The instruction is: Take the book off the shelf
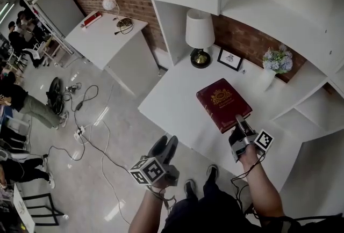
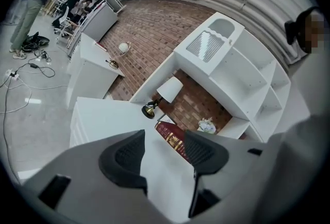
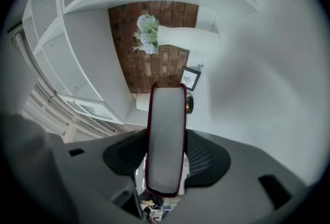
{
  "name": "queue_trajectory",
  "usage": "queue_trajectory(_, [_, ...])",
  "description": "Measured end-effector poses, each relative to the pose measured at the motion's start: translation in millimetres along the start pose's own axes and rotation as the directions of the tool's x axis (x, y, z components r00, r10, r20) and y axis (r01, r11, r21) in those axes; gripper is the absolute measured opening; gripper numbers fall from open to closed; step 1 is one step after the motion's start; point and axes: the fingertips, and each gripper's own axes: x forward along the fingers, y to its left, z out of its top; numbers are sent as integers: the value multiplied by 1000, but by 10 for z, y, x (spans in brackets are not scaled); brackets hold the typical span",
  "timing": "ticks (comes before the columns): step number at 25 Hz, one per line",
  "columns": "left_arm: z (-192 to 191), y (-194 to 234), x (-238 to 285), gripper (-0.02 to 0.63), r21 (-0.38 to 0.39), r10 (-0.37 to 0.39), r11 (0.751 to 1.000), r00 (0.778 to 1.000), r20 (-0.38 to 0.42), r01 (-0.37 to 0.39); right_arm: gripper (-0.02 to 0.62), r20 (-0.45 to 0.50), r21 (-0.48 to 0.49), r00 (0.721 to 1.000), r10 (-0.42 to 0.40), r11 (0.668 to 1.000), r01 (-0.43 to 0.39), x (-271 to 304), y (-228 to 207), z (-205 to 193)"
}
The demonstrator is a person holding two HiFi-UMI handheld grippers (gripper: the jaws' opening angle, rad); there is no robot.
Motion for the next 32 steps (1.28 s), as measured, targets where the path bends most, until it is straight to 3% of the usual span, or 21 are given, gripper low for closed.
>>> queue_trajectory(14, [-56, 313, 104, 236, -40, 110, 993, 994, 7, -110, 221, -131, -27, 988, -87, 996, 84, 421, -628, -128])
queue_trajectory(25, [-173, 400, 184, 236, -62, 126, 990, 992, -6, -126, 225, -154, -42, 980, -126, 992, 121, 477, -885, -146])
queue_trajectory(32, [-183, 393, 112, 236, -68, 126, 990, 992, -4, -126, 225, -167, -65, 941, -294, 956, 287, 357, -1207, -192])
